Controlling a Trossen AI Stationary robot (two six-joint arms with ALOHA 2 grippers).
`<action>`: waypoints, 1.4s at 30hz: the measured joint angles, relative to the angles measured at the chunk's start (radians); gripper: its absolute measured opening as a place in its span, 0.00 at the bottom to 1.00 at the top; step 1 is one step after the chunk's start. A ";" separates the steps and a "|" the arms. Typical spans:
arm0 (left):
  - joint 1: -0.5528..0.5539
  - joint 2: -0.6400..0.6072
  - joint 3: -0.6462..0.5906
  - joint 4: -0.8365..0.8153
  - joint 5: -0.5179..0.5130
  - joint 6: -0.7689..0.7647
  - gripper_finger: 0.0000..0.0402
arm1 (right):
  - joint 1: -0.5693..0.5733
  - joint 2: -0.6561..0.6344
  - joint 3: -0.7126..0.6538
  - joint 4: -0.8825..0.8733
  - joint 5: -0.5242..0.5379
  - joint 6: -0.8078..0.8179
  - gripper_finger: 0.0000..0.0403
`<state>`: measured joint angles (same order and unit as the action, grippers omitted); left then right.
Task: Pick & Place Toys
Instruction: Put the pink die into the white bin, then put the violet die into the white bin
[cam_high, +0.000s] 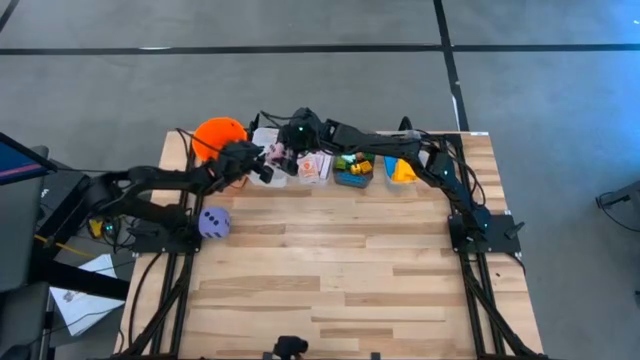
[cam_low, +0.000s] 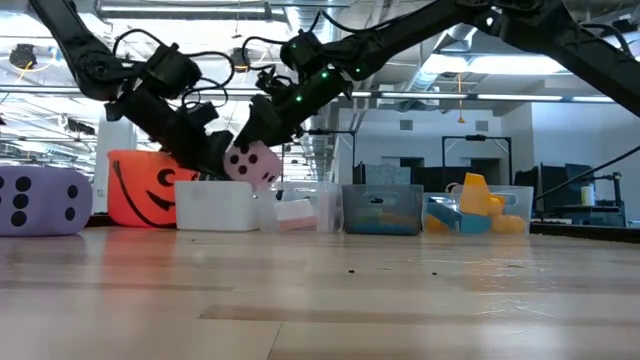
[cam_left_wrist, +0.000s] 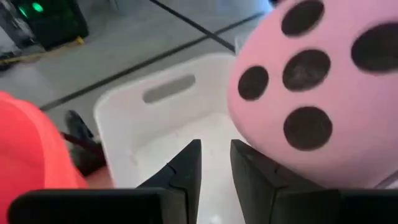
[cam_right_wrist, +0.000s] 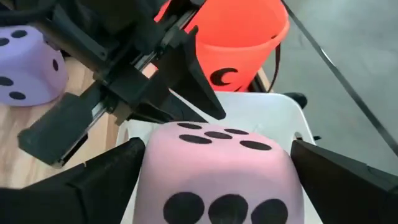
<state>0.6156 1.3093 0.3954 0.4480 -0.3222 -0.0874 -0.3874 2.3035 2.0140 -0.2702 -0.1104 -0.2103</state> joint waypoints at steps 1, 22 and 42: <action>0.001 -0.011 0.000 0.000 -0.007 0.001 0.20 | 0.001 0.000 0.000 0.000 0.003 -0.001 0.99; -0.008 -0.295 0.001 -0.003 0.196 0.000 0.20 | -0.002 0.001 0.000 0.055 -0.017 0.019 0.99; -0.272 -0.694 0.001 -0.315 0.356 -0.030 0.20 | 0.282 -0.025 -0.055 -0.056 -0.021 0.020 0.99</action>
<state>0.3436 0.6152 0.3965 0.1328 0.0334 -0.1178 -0.1052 2.2787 1.9592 -0.3259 -0.1318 -0.1904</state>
